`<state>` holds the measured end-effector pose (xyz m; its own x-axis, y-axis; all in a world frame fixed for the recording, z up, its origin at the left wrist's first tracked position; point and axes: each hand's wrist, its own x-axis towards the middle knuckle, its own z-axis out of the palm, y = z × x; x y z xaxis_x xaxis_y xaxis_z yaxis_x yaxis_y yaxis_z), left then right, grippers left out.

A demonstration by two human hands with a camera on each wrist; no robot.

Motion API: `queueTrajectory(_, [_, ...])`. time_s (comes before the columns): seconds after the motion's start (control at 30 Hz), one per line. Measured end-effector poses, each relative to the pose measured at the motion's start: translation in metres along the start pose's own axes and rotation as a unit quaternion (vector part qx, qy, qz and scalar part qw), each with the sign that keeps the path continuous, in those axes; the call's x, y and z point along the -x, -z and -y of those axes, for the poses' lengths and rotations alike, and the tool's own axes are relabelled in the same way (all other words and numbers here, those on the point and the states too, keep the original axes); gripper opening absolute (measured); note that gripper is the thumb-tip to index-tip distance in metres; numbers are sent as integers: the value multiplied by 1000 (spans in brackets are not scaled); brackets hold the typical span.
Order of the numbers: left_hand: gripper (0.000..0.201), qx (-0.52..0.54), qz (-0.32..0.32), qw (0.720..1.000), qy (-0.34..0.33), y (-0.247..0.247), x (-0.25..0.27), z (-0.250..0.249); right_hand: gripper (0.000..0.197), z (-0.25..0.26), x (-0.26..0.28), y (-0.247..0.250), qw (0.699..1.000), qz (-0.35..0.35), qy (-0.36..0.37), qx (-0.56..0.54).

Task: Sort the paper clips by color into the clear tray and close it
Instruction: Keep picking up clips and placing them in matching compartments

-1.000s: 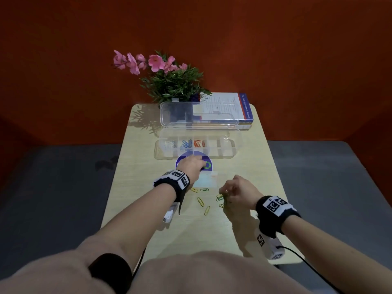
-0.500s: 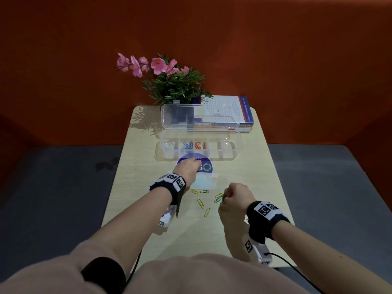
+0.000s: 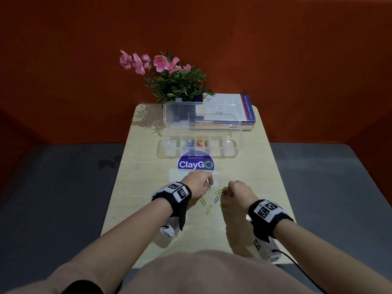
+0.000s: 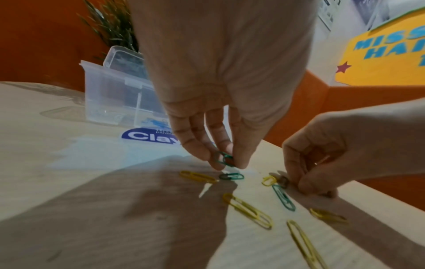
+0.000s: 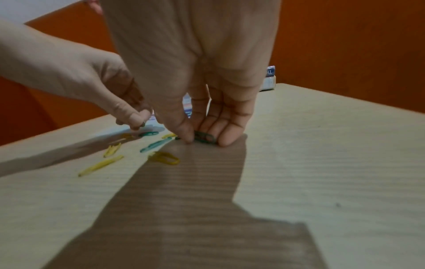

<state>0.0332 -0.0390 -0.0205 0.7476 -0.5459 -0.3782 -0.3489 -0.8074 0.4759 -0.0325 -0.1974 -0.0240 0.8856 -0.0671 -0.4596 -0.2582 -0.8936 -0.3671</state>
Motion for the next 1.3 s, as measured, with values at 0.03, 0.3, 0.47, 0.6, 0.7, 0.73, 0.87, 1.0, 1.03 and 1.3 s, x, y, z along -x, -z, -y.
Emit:
queueTrajectory(0.03, [23, -3, -1, 1000, 0, -1, -1, 0, 19, -1, 1, 1, 1000, -8, 1, -4])
queueTrajectory(0.3, [28, -6, 14, 1000, 4, -4, -4, 5, 21, -13, -8, 8, 933, -5, -101, -345])
queueTrajectory(0.47, [20, -18, -1, 1000, 6, -4, -5, 1, 8, -6, -9, 6, 926, -2, -109, -361])
queueTrajectory(0.6, [16, -39, -1, 999, 22, -1, -8, -3, 10, -3, -5, 1, 993, -11, -25, -114])
queueTrajectory(0.7, [16, -54, 6, 998, 27, -1, -10, -6, 15, -1, -5, 5, 999, 0, -1, -41])
queueTrajectory(0.73, [17, -55, 9, 998, 31, -1, -10, -6, 22, 0, -6, 7, 999, 16, -5, -38])
queueTrajectory(0.87, [21, -41, 16, 998, 47, -1, -13, -5, 27, 3, -7, 15, 998, 46, -2, -32])
queueTrajectory(1.0, [19, -36, 20, 998, 43, -2, -14, -3, 27, 3, 1, 14, 998, 22, -16, -61])
queueTrajectory(1.03, [18, -39, 18, 998, 38, -3, -14, -3, 23, 1, 2, 13, 995, 10, -28, -96])
queueTrajectory(1.3, [18, -38, -7, 999, 23, -4, -10, -1, 18, -8, -1, 8, 843, 42, -97, -527])
